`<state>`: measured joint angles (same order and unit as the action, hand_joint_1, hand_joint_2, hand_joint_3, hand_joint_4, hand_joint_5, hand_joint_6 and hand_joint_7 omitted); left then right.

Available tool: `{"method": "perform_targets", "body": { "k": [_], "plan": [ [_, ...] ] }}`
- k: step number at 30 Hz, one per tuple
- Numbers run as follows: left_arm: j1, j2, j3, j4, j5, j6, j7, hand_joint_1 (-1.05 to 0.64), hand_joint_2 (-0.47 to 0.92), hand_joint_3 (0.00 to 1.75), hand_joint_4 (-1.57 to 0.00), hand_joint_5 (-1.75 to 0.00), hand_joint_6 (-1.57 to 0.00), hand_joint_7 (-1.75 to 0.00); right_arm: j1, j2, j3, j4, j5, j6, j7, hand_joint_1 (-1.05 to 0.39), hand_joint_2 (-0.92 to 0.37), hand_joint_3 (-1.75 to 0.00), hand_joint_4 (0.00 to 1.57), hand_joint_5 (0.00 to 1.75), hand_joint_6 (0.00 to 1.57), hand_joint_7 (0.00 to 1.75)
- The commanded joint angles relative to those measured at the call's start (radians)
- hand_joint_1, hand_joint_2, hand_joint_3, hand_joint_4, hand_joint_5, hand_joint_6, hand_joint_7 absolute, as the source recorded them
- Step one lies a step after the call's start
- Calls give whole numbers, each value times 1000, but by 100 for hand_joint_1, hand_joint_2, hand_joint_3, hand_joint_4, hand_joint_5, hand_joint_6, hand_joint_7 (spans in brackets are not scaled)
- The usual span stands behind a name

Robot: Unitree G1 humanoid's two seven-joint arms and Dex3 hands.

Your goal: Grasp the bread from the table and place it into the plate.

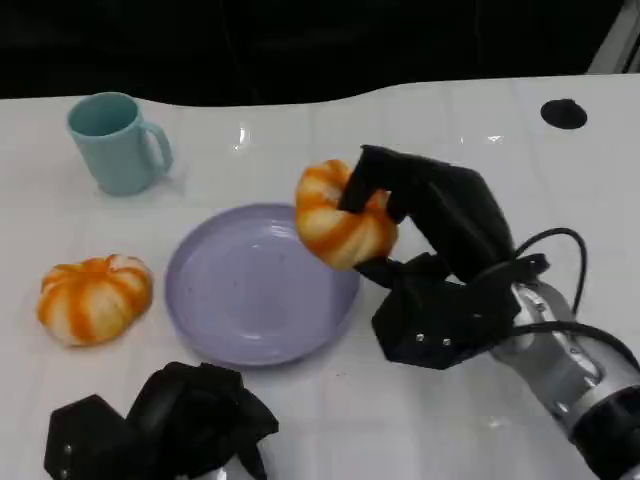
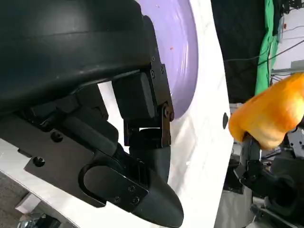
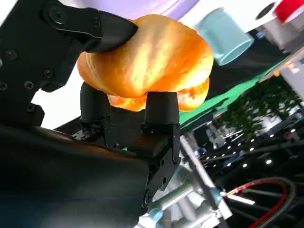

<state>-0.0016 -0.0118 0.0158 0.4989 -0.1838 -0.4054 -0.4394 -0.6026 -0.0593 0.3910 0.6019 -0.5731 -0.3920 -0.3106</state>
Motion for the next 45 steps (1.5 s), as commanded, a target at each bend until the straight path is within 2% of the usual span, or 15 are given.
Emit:
{"method": "perform_targets", "body": {
  "k": [1,4,11,18,20,21,23,25,26,28,29,31,35,38,45],
  "plan": [
    [19,12,3,-19,-2,-5,-1,-105,82,1,-146,-101,-157,-50,-44,49,13,9,3,22,29,-9,-22,-150,99,175,75,175],
    [21,12,1,-25,0,-3,-1,-105,82,1,-146,-101,-157,-51,-63,81,28,28,-6,54,42,-8,-20,-149,98,175,74,175],
    [23,8,0,-29,-5,-1,-3,-105,82,1,-146,-100,-156,-50,-124,137,62,164,-39,54,-4,-8,-21,-147,92,175,72,175],
    [31,7,-3,-42,-2,6,1,-105,82,0,-146,-100,-156,-50,-167,164,58,281,-25,28,-25,-8,-19,-145,94,175,72,175],
    [33,8,-6,-48,4,7,6,-105,82,1,-146,-100,-157,-50,-172,166,53,286,-10,42,8,-12,-24,-139,88,175,76,148],
    [34,8,-7,-50,6,9,7,-105,82,1,-146,-100,-157,-50,-175,167,50,286,-2,56,31,-13,-25,-137,87,175,77,140],
    [35,8,-9,-54,5,14,8,-105,82,1,-146,-100,-157,-50,-178,165,50,285,6,72,65,-17,-41,-104,76,174,87,86],
    [36,6,-9,-60,2,20,9,-105,82,0,-146,-100,-157,-50,-180,154,60,282,0,70,91,-22,-58,-68,68,142,89,48],
    [37,5,-10,-61,2,21,9,-105,81,0,-146,-100,-157,-50,-181,147,67,280,-5,72,109,-26,-70,-46,62,104,85,28],
    [35,5,-10,-58,3,17,9,-105,81,0,-146,-100,-157,-50,-184,132,79,271,-7,75,164,-35,-86,-22,50,57,72,7],
    [33,6,-10,-56,3,15,8,-105,81,0,-146,-100,-157,-50,-186,124,85,265,-7,77,193,-40,-89,-17,44,47,64,4],
    [32,7,-10,-54,2,15,5,-105,82,0,-146,-100,-157,-50,-186,112,91,250,-4,86,245,-49,-91,-15,31,34,49,1],
    [31,4,-9,-50,-3,18,2,-105,81,0,-146,-99,-157,-49,-168,100,90,199,10,120,321,-62,-92,-20,14,24,30,0],
    [37,3,-11,-55,-1,14,2,-105,81,0,-147,-99,-156,-49,-145,89,89,141,14,137,353,-67,-92,-25,11,23,25,0],
    [32,5,-10,-60,7,23,12,-105,81,0,-147,-99,-157,-50,-98,60,86,24,16,168,409,-69,-92,-27,11,24,25,1]
  ]
}}
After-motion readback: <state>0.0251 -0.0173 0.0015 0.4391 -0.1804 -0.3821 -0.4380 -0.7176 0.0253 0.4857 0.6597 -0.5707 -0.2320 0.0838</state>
